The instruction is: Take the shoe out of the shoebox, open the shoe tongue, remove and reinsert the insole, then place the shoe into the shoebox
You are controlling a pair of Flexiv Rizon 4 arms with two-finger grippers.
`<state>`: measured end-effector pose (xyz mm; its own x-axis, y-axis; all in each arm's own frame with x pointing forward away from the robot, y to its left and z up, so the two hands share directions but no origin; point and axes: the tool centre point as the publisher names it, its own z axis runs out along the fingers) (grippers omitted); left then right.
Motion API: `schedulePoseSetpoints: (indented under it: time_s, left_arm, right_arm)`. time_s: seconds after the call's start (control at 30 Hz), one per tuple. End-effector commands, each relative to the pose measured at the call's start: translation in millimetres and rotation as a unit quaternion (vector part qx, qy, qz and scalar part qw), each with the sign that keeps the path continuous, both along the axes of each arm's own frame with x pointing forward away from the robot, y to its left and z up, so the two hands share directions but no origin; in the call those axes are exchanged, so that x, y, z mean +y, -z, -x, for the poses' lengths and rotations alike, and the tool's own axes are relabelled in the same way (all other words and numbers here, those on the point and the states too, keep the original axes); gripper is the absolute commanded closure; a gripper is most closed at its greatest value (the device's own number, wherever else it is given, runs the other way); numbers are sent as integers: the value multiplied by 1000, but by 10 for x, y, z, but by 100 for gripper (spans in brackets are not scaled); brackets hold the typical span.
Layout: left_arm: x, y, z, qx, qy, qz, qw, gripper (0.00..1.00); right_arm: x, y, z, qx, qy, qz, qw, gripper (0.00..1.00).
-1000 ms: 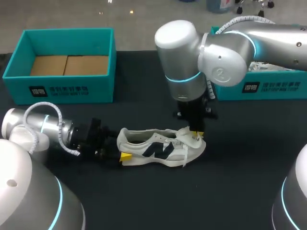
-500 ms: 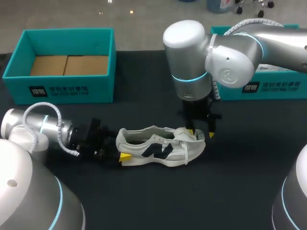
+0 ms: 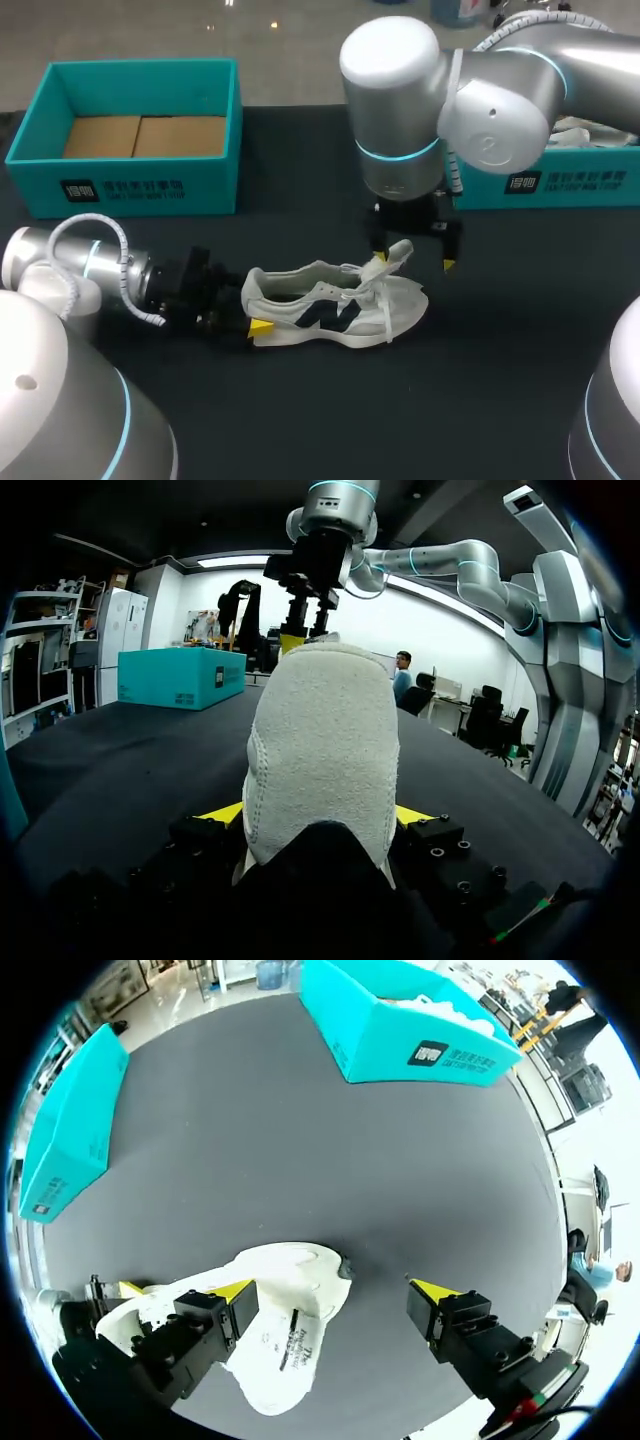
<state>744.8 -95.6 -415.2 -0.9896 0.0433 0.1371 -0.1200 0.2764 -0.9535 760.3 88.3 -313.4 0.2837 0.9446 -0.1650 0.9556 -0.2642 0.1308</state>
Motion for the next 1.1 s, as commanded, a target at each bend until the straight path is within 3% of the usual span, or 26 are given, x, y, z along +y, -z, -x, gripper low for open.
schedulePoseSetpoints:
  time_s: [0.03,0.17,0.2,0.37,1.0,1.1]
  left_arm:
    - [17,43,17,0,-1,0,1000,100]
    - [17,43,17,0,-1,0,1000,100]
    - [17,43,17,0,-1,0,1000,100]
    - [17,43,17,0,-1,0,1000,100]
    - [17,43,17,0,-1,0,1000,100]
    - [17,43,17,0,-1,0,1000,100]
  right_arm:
    - [176,-230,26,-48,-95,26,994,0]
    - [390,-407,43,-89,-245,15,965,0]
    - [443,-465,61,-95,-290,11,952,0]
    - [579,-580,145,-78,-418,45,904,0]
    - [580,-600,162,-73,-426,51,900,0]
    - [722,-611,196,-77,-518,67,849,0]
